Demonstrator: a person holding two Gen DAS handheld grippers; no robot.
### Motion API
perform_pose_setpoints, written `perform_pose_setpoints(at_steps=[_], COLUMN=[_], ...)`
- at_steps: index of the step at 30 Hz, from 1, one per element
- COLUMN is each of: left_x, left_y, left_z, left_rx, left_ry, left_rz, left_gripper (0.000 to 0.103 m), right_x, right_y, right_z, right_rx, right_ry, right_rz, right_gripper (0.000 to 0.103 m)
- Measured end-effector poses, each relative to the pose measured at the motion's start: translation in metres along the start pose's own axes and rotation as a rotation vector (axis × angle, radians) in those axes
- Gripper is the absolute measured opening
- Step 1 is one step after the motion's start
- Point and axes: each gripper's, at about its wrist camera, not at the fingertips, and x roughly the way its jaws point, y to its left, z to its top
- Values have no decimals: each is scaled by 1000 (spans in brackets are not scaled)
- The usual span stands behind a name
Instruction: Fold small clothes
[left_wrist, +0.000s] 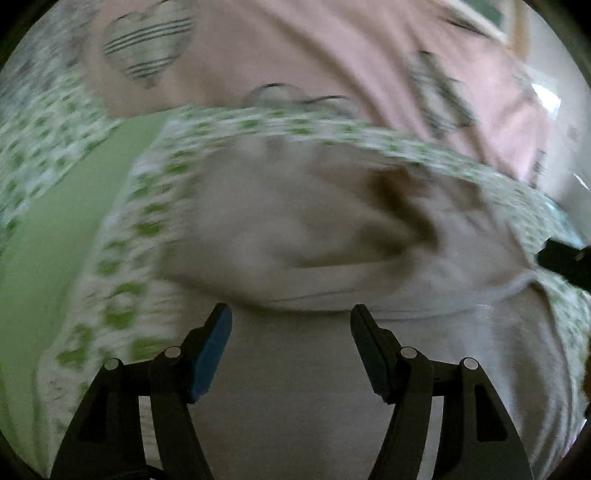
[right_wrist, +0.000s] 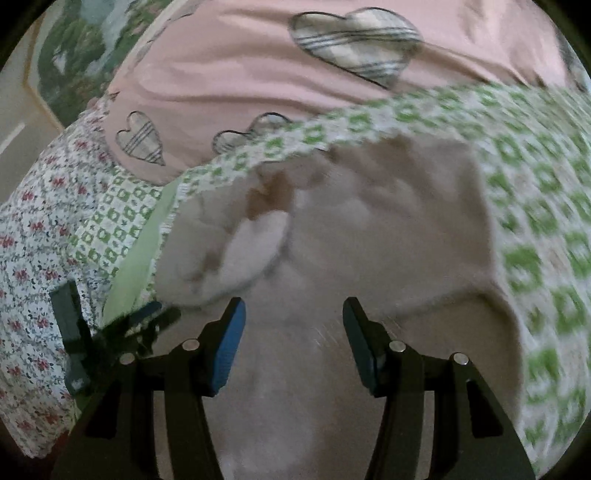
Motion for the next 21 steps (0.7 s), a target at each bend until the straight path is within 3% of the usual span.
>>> perform_pose_setpoints(at_steps=[5,7,11,12,13,15,19,21], left_x=[23,35,42,43,44,46,48,49], left_y=[47,59,60,59,60,58,56,53], left_z=[0,-1,0,1,3,7,9,10], left_rx=[-97,-147,-149,-145,-148,-155,-164,-161], left_ry=[61,85,85,81,81,79,73,72], left_rz=[165,148,161,158,158,158,166,173], left_gripper=[66,66,67,67,67,67,67,67], right_x=[57,90,145,155,157,136,61,36], right_y=[42,56,57,52,48,36,3,-22], right_z=[39,53,58,56,54,55,48,34], right_rx=[-97,-145,-187,-185,-175,-127,5,62], right_ry=[29,63,157,178,184,116,-130,-189], right_rz=[1,-62,-225,-231,-225,-172,-88,-104], right_gripper=[52,52,49,43,22,11,9,8])
